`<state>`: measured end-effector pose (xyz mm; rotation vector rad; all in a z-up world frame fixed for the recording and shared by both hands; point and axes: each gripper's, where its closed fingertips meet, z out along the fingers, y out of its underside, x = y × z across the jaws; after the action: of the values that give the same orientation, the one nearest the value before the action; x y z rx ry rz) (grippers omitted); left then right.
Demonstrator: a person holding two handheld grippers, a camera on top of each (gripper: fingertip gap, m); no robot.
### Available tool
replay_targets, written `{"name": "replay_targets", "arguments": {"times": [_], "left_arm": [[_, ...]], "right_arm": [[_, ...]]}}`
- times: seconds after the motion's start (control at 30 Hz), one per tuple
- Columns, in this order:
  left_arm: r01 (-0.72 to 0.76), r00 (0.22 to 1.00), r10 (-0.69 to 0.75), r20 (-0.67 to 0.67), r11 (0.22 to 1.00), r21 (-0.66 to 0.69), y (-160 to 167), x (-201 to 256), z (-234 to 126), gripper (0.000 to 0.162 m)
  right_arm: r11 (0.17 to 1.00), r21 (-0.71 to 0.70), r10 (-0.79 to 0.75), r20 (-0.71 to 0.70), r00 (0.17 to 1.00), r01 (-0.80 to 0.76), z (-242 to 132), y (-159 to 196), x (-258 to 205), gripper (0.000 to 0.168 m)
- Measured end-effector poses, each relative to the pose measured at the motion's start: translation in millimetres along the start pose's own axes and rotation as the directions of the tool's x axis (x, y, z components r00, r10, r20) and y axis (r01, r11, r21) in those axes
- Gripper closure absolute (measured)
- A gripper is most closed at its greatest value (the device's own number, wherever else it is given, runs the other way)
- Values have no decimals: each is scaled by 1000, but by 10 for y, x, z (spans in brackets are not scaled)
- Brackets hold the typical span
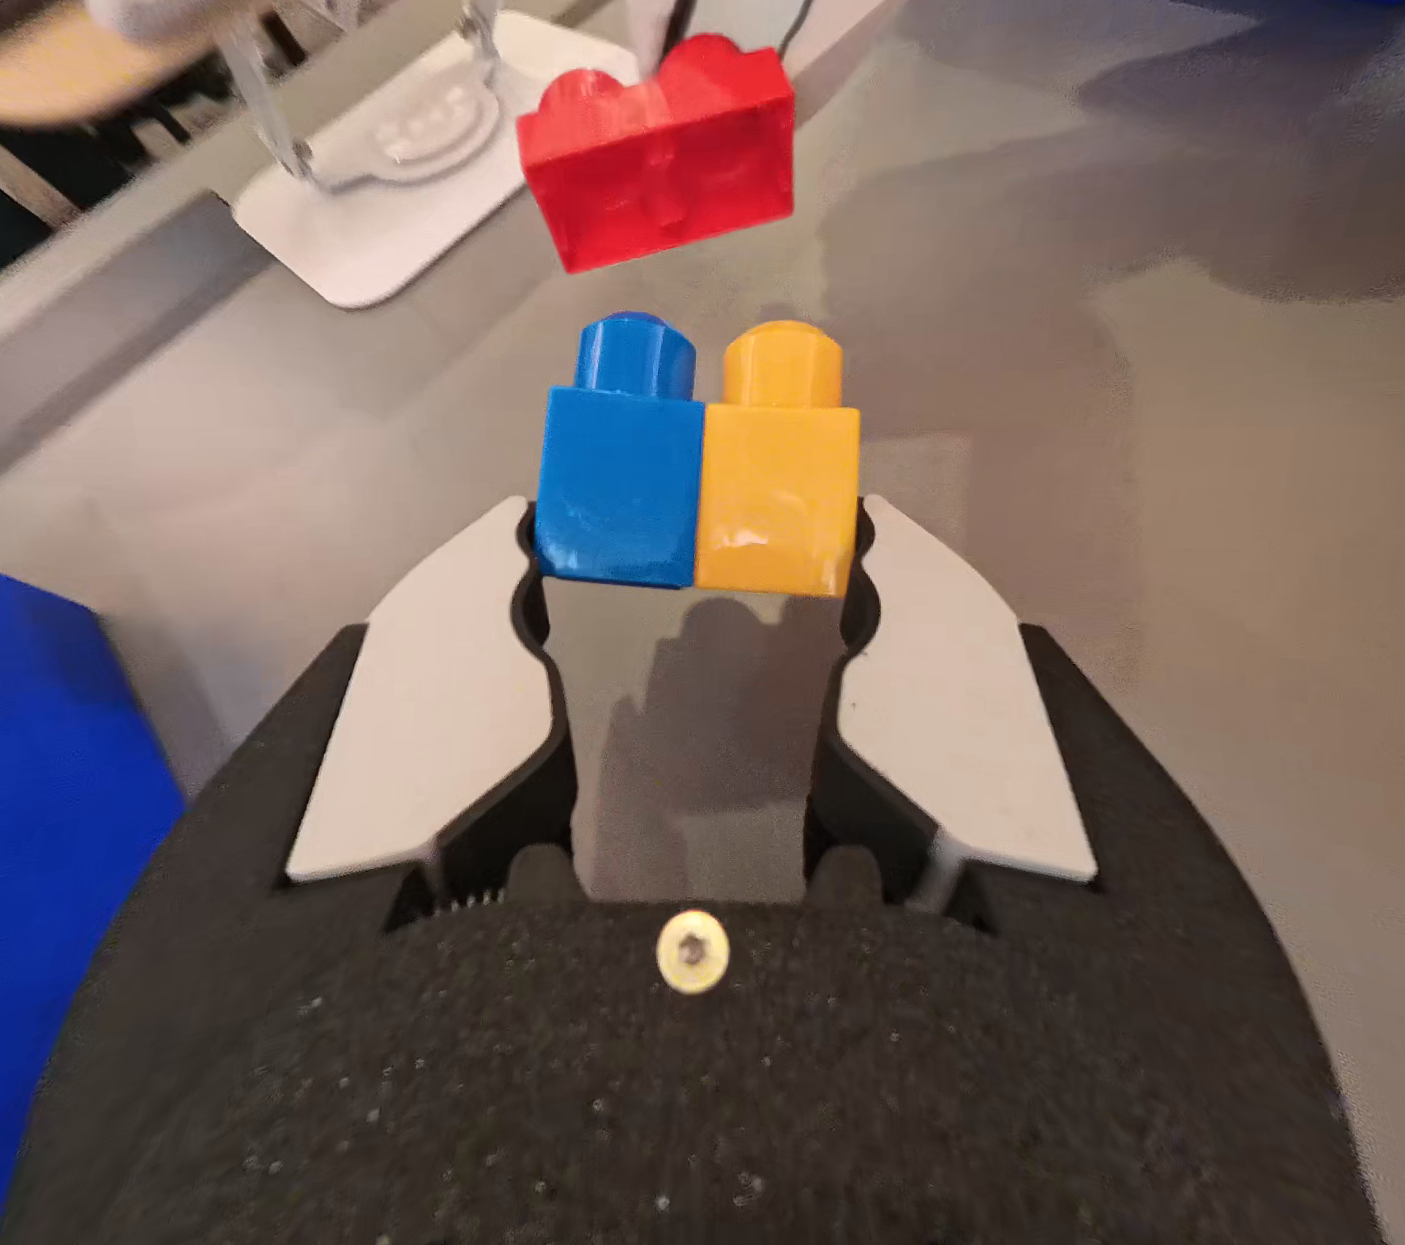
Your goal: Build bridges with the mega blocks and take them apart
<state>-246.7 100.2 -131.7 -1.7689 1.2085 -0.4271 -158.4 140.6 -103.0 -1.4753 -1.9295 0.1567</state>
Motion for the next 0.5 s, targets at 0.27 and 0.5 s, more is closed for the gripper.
{"name": "replay_targets", "arguments": {"times": [0.27,0.5], "left_arm": [[-59,997,60,-45,998,4,-102,223,125,86],[-17,997,14,-81,999,-47,146,356,-32,86]], "right_arm": [[990,-79,107,-98,989,-114,-174,146,-357,148],[941,-227,244,-64,968,-253,-138,452,-852,126]]}}
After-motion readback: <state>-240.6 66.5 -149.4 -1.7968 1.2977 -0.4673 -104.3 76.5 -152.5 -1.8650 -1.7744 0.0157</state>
